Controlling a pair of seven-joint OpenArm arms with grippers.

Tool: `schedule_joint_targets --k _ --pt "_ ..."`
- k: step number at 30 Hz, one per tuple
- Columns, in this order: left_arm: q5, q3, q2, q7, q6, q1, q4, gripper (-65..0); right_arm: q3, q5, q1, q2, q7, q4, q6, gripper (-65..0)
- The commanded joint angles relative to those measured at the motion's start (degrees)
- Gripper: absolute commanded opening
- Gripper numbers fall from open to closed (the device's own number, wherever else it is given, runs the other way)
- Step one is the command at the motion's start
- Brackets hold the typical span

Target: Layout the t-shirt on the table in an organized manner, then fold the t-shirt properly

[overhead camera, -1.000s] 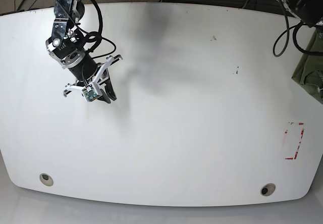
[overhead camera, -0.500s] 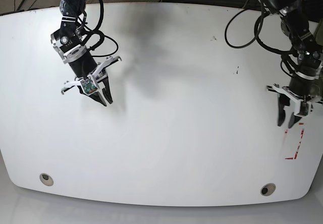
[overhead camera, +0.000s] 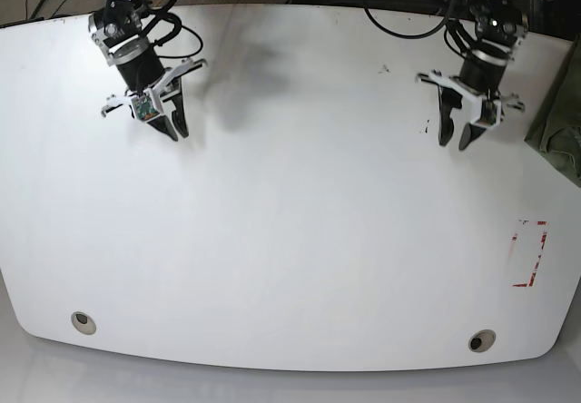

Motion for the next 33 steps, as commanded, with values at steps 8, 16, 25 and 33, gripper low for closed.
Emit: schedule_joint_targets --k 8,16,25,33 --pt "-1.4 3.7 4.3 -2.2 0.0 17.4 6.4 -47.2 5.3 8.1 -11.8 0.6 1.7 3.2 -0.1 -57.1" --pt "-1.4 5.2 4.5 -2.3 0.0 28.0 6.6 -47.2 5.9 11.4 -22.9 0.5 1.7 6.6 -0.2 -57.1" --pt "-1.3 5.1 4.2 -2.1 0.0 38.6 5.9 -47.2 5.6 17.8 -35.6 0.4 1.7 6.9 0.0 -57.1" --pt "-1.3 5.3 0.6 -2.1 0.0 41.7 -1.5 -47.2 5.3 17.6 -41.7 -2.9 1.7 4.0 0.2 -57.1"
